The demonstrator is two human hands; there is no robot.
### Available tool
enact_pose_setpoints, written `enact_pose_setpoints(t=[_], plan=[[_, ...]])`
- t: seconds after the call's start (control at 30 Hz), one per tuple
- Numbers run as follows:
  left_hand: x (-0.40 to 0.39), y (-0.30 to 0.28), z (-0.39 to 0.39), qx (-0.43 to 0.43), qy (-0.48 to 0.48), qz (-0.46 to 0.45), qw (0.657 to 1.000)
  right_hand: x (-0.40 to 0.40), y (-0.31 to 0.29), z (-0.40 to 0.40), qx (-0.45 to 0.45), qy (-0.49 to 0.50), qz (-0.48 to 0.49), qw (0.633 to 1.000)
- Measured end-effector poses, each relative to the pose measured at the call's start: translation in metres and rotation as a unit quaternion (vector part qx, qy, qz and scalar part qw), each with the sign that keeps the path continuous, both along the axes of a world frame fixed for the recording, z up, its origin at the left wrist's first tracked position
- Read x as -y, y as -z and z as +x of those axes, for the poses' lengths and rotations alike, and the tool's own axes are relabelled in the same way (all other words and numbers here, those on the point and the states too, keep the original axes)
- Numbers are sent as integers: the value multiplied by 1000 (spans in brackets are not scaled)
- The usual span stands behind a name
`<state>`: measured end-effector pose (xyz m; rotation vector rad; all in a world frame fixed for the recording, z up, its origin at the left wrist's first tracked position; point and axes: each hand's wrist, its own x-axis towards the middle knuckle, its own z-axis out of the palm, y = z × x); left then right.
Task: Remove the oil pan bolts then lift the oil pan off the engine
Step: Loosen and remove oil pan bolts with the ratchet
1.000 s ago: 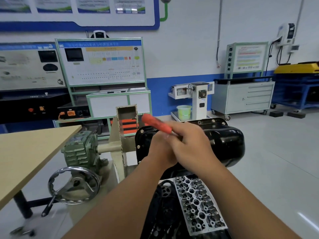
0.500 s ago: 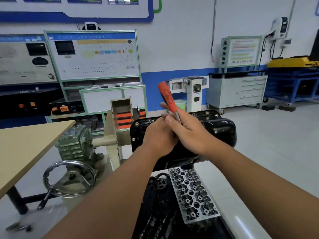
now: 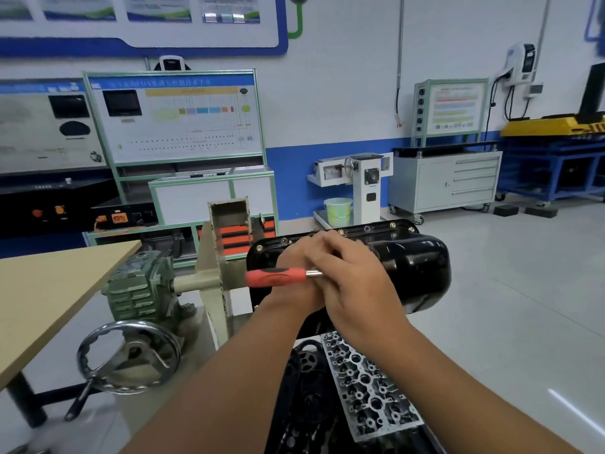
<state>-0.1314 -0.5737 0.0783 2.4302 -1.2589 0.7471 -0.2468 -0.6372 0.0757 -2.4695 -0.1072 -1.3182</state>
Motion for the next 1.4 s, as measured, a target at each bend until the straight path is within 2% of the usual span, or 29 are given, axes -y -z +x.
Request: enact_pose_setpoints(t=[0.07,0.1,0.13,0.17,0.2,0.23,0.3,0.37,0.47,0.53,0.57,0.6,0.63,0.67,0.7,0.73,0.83,0.9,1.0,1.07,1.13,1.23,1.4], plan=[[1,0,2,-23,28,-62,997,-10,-1,4,51,-26,192,980],[3,-3,-1,0,21,-84,996,-10,-7,8,74,-20,314,946],[4,-2,-3,21,10,-86,996,-9,-14,12,93,-10,434,896],[5,-2,-3,35,9,-77,996,-8,-20,17,106,-6,525,844],[6,0,-2,47,11,-72,996,-8,-23,20,109,-9,569,815],[6,1,-2,47,17,-71,996,-10,-23,21,96,-12,553,827],[2,1,-1,30,35,-92,995,-17,-15,15,39,-29,386,921],[0,-1,-1,5,48,-119,992,-9,-9,9,-6,-44,229,973],[2,0,-7,57,47,-112,991,19,-11,10,2,-20,67,998],[3,-2,-4,67,48,-122,989,23,-10,10,17,-39,69,997],[1,-4,0,16,54,-124,991,22,-9,11,35,-53,128,990],[-3,-7,6,-76,73,-131,986,20,-8,13,59,-52,210,974],[-5,-11,12,-191,113,-155,963,20,-8,15,87,-37,297,950],[-8,-14,18,-291,152,-188,926,21,-9,18,117,-23,376,919],[-9,-15,23,-350,170,-213,896,21,-10,18,146,-15,443,884],[-9,-15,27,-369,167,-232,884,20,-11,18,169,-10,488,856],[-4,-13,31,-346,118,-270,891,12,-10,12,221,-25,552,804],[2,-12,32,-262,43,-261,928,10,-1,7,265,-32,574,774],[13,-22,29,-62,-96,-151,982,11,9,-4,317,-42,616,720],[22,-35,29,8,-152,-76,985,14,14,-12,335,-64,651,678],[27,-44,35,-28,-194,-58,979,18,19,-19,333,-74,673,656],[33,-50,48,-104,-222,-46,968,30,25,-29,312,-77,685,654],[34,-49,67,-148,-196,-60,967,60,9,-38,309,-105,682,655]])
